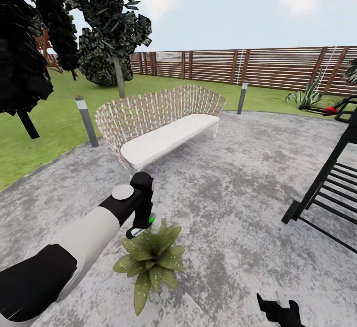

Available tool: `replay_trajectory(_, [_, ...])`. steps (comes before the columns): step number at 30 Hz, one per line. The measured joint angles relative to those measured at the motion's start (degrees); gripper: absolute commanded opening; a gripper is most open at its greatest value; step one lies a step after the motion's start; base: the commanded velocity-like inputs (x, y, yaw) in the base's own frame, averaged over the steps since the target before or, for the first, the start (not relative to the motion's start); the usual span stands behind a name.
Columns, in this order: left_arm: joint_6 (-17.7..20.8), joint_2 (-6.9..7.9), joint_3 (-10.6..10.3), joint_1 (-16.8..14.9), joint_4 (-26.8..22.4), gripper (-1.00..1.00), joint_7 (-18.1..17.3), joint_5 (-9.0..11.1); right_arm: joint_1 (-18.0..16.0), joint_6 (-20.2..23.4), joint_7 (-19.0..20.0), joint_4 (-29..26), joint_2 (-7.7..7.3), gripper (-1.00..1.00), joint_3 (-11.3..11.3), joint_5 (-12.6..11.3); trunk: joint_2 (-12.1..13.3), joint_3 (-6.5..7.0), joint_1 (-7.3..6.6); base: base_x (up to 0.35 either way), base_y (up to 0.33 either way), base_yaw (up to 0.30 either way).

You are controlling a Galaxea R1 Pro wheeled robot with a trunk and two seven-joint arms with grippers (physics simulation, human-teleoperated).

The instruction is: Pick up the pesticide atomizer in the garden and spray insectifuge to fully cover both potted plants in the garden.

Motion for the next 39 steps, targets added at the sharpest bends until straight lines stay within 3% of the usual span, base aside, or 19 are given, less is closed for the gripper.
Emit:
replay_trajectory(9, [-0.1,-0.78,-0.3,0.7,-0.2,-1.00,0.0,-0.3,0.0,0.0,0.0,0.0,0.01,1.00,0.0,0.0,0.0,0.00,0.02,0.050,0.053,0.000])
replay_trajectory(16, [-0.1,-0.78,-2.9,0.7,-0.1,-1.00,0.0,-0.3,0.0,0.0,0.0,0.0,0.01,1.00,0.0,0.0,0.0,0.01,0.02,0.000,0.000,-0.043])
replay_trajectory(26, [0.0,-1.00,-2.9,0.7,-0.1,-1.00,0.0,-0.3,0.0,0.0,0.0,0.0,0.00,1.00,0.1,0.0,0.0,0.20,0.00,0.062,0.051,-0.244])
replay_trajectory(31, [0.0,-0.93,-2.8,0.8,0.0,-1.00,0.0,-0.3,0.0,0.0,0.0,0.0,0.00,1.00,0.1,0.0,0.0,0.21,0.02,0.086,0.076,-0.032])
replay_trajectory(39, [-0.1,-0.84,-2.8,4.4,-0.1,-1.00,0.0,-0.2,0.0,0.0,0.0,0.0,0.01,1.00,0.1,0.0,0.0,0.21,0.02,0.002,0.002,-0.001])
